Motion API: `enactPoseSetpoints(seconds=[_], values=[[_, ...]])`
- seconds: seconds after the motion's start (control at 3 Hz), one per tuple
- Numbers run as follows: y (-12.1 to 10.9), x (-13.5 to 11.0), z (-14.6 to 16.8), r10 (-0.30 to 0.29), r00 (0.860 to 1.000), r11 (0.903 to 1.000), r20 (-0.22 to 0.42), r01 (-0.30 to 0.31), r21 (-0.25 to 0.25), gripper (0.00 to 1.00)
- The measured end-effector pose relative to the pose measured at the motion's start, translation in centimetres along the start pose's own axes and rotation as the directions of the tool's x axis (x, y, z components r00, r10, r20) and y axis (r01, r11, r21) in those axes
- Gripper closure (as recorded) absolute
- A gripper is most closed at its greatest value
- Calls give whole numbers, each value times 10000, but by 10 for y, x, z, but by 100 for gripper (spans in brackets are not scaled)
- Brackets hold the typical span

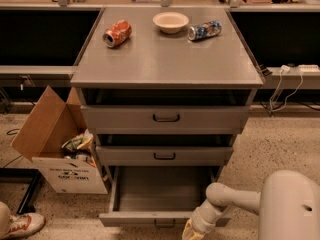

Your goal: Close bottom drawer

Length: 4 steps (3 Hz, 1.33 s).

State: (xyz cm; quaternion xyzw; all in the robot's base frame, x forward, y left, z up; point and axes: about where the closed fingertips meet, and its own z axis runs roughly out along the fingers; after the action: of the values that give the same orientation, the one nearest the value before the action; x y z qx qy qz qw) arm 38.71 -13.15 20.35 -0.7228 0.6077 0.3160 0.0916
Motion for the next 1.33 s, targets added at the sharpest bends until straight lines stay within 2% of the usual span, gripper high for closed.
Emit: enactPoseSetpoints(seconds=[0.33,0.67,1.0,1.33], values=[[-5,8,0,-38,10000,9970,-45,42,773,100],[-19,19,3,-59,10000,9860,27,53,1668,100],[-41,32,5,242,9996,9676,154,-273,2512,100],[-53,40,7,569,9981,9557,224,-609,2880,100]])
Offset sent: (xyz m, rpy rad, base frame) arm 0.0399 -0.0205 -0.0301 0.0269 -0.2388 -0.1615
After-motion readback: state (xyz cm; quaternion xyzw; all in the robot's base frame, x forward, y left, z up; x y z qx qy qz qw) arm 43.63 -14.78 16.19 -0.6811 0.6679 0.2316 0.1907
